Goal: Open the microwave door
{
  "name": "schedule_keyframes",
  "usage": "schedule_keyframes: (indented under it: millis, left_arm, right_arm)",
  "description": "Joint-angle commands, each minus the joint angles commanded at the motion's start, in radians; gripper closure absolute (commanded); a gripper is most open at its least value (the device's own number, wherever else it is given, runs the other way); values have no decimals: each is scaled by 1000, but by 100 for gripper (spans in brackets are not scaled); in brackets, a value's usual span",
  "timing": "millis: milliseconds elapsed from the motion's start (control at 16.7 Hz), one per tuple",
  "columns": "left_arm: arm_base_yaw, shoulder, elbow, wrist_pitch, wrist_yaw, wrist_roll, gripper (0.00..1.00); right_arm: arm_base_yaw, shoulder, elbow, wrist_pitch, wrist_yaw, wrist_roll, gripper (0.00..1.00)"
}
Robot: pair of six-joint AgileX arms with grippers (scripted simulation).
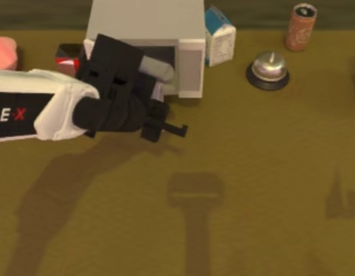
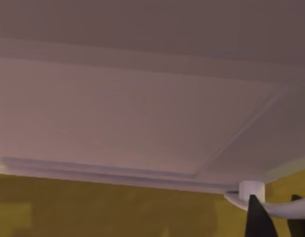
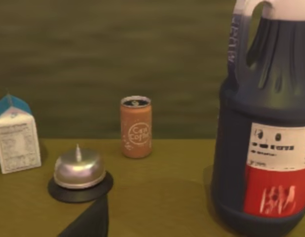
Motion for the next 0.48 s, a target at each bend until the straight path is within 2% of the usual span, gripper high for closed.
schedule_keyframes:
  millis: [480]
  left_arm:
    - [20,-21,-26,3,43,50,100]
  right_arm:
    - [0,0,0,0,0,0,0]
